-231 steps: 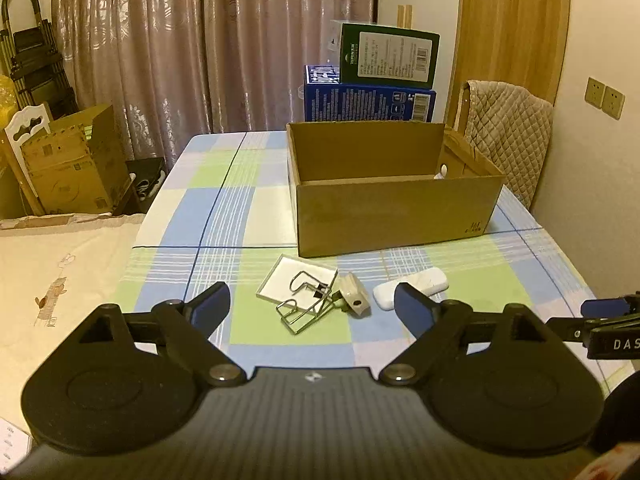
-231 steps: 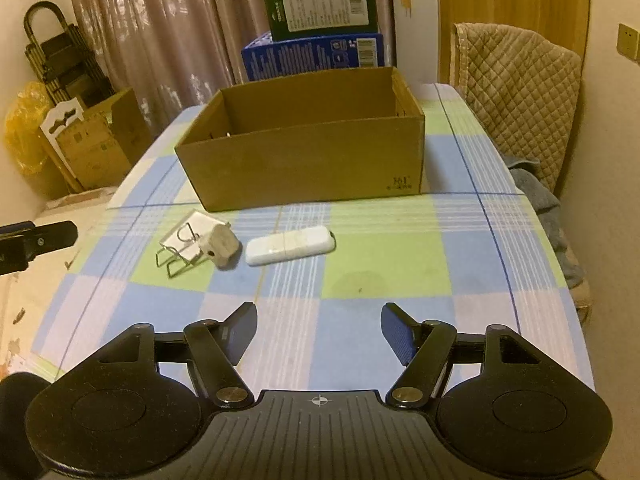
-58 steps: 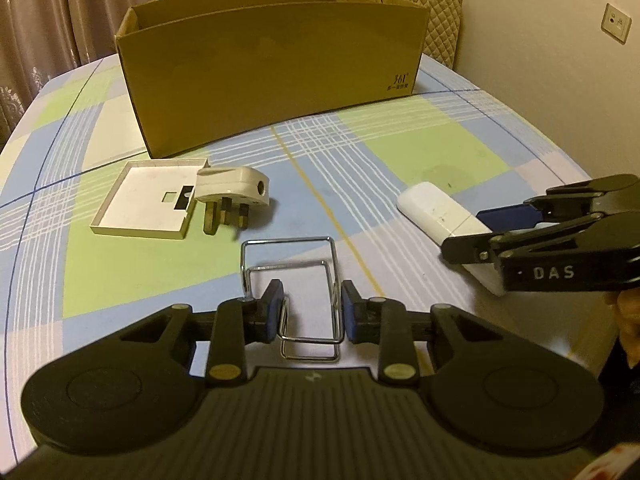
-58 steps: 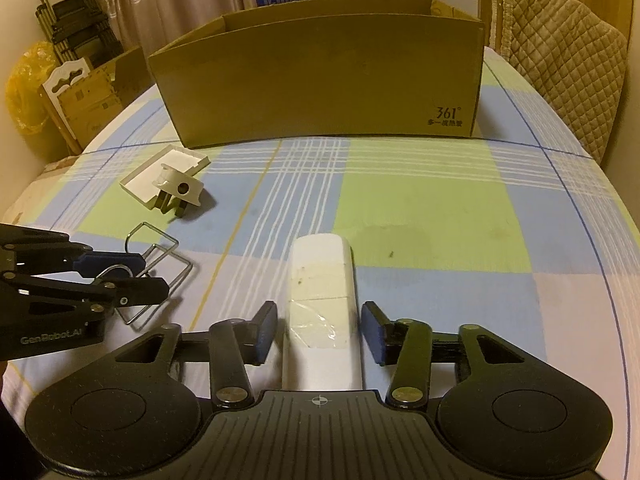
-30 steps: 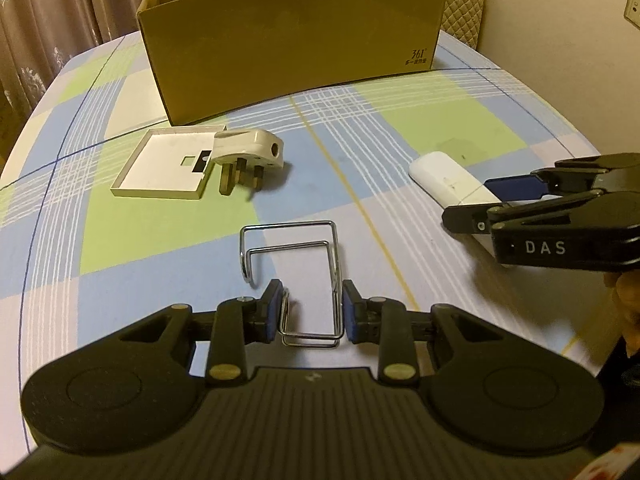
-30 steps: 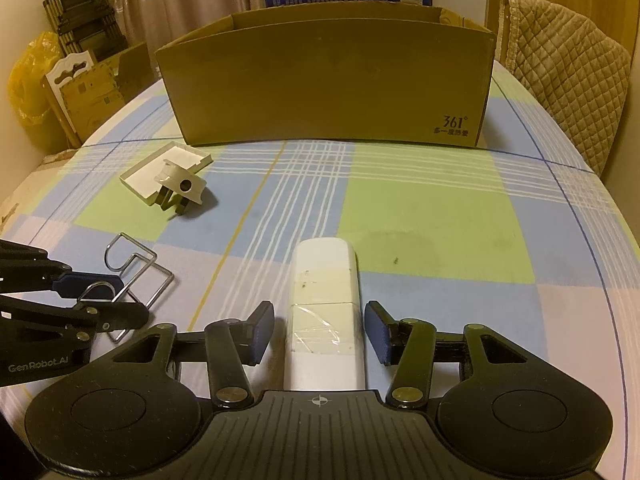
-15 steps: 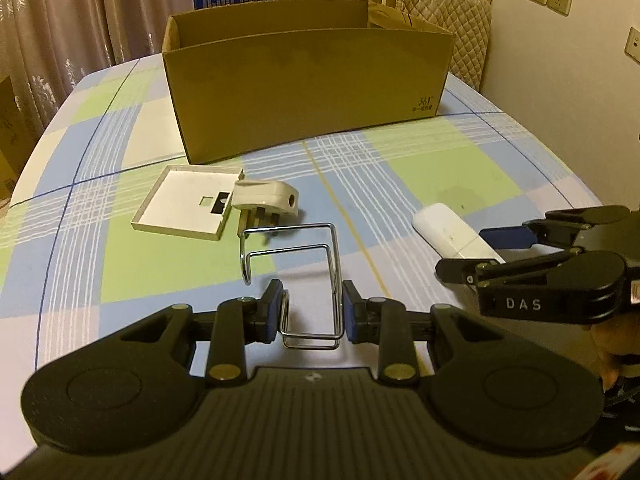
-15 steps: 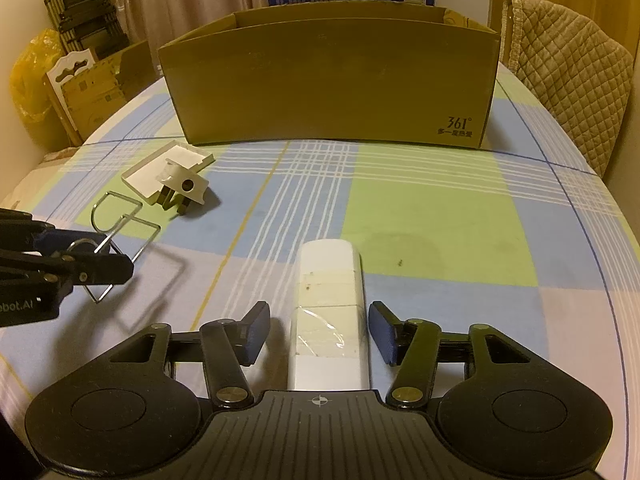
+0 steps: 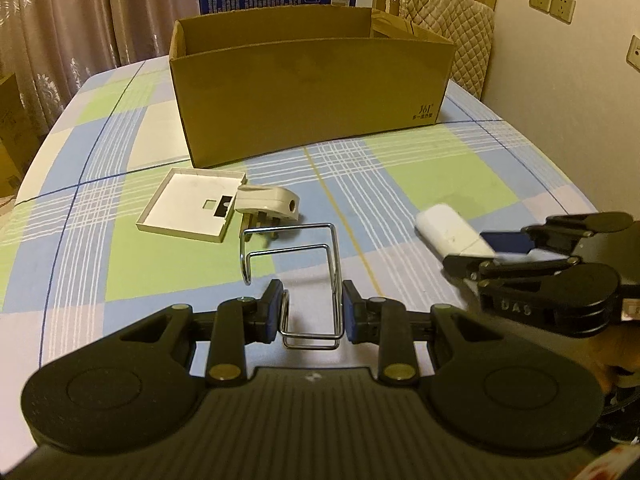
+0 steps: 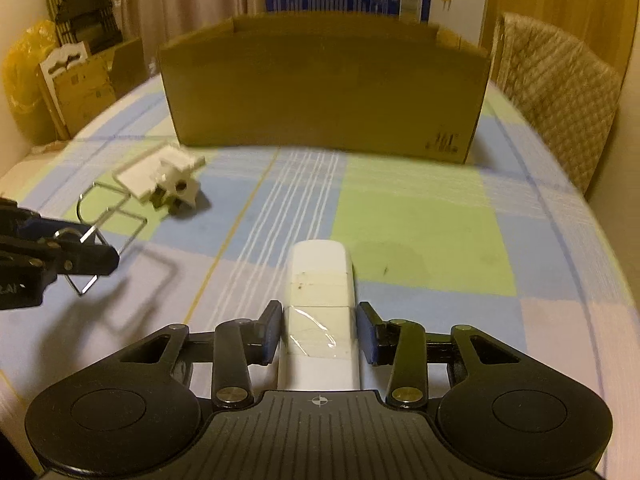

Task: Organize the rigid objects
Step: 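Carry the wire holder and white stick toward the cardboard box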

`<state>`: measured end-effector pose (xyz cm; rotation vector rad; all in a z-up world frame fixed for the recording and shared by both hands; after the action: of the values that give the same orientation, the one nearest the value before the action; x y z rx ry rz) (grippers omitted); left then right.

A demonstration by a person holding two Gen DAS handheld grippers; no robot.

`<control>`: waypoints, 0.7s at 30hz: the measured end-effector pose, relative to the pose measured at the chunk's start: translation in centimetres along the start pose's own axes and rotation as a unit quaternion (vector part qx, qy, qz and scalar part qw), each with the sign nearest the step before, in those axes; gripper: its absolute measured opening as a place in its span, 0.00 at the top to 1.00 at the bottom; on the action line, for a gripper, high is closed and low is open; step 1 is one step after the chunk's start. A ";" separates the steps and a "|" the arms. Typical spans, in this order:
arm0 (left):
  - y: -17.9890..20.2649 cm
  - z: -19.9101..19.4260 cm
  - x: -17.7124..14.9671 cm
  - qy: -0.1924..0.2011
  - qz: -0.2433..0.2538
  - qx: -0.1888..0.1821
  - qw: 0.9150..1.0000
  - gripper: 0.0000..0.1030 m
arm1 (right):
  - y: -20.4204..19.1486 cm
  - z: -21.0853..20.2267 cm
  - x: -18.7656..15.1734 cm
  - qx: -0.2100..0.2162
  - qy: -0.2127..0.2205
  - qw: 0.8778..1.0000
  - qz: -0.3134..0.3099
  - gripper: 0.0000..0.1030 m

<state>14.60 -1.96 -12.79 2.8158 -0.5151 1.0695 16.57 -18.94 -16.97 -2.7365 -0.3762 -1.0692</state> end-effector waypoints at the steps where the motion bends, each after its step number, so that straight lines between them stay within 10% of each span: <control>1: -0.1 -0.1 0.1 0.001 0.000 0.001 1.000 0.75 | 0.0 -0.4 0.4 0.000 0.008 1.000 0.000 0.64; 21: 0.6 -2.9 3.0 0.027 -0.003 0.003 1.000 0.75 | 0.4 -4.6 2.2 0.011 0.029 0.999 0.033 0.64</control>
<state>14.67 -2.76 -8.69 2.7825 -0.4977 1.1455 15.31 -20.14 -12.11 -2.6713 -0.2846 -1.1187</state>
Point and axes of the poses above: each gripper's, at about its wrist camera, not at the fingertips, and z roughly the way its jaws point, y to its right, x to its top, the point moved 9 cm from there along z, roughly the way its jaws point, and after that the axes turned 6 degrees about z, right-handed, at the moved point
